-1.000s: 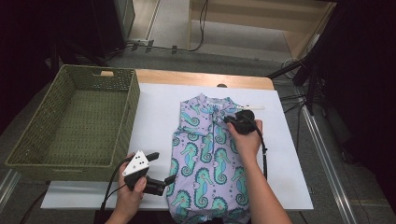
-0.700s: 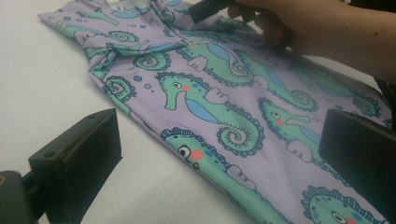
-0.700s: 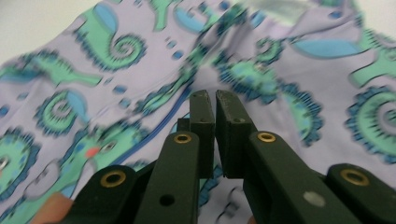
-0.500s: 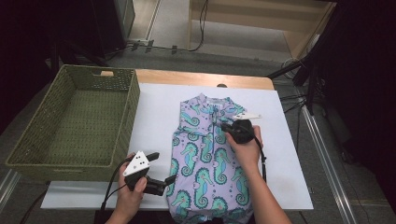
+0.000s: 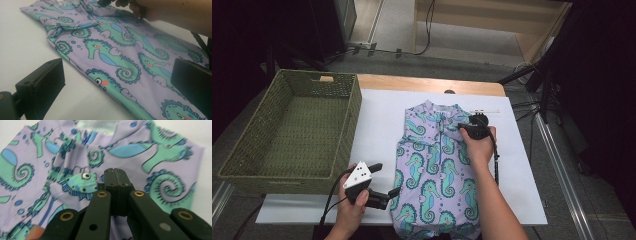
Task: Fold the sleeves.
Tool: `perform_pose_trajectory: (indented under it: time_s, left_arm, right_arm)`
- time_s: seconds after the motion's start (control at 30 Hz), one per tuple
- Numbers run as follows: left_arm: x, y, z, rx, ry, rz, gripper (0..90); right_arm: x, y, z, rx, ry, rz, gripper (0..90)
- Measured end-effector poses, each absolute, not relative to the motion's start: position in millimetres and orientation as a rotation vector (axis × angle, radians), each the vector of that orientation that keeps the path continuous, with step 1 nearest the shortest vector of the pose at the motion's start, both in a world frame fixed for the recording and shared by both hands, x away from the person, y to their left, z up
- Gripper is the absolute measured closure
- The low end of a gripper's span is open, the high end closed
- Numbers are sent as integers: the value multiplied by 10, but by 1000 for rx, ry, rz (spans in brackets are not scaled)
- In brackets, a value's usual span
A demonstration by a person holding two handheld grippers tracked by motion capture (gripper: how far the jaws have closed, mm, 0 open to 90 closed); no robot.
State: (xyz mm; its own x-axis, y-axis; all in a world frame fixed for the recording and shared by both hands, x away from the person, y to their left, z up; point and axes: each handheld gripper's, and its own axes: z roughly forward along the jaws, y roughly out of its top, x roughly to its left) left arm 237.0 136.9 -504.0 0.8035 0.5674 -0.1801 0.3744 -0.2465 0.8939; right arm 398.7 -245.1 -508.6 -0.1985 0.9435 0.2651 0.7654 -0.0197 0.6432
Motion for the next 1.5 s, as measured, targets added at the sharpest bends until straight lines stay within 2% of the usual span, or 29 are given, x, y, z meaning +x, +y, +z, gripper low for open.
perform_pose_trajectory:
  time_s: [0.67,0.9,1.17,1.3,1.5]
  left_arm:
    - [2369,1359,-5039,1881,710,224,0]
    - [2367,1361,-5038,1882,709,226,0]
    - [2368,1361,-5039,1880,710,226,0]
    - [2367,1355,-5040,1880,711,229,0]
    - [2369,1353,-5039,1881,710,230,0]
  right_arm:
    - [3437,-2179,-5086,1536,2178,1092,859]
    - [3438,-2069,-5170,1505,2246,1057,876]
    - [3384,-2133,-5081,1500,2209,1107,856]
    - [3300,-2181,-4981,1440,2174,1136,783]
    - [3122,-2268,-4847,1358,2113,1219,470]
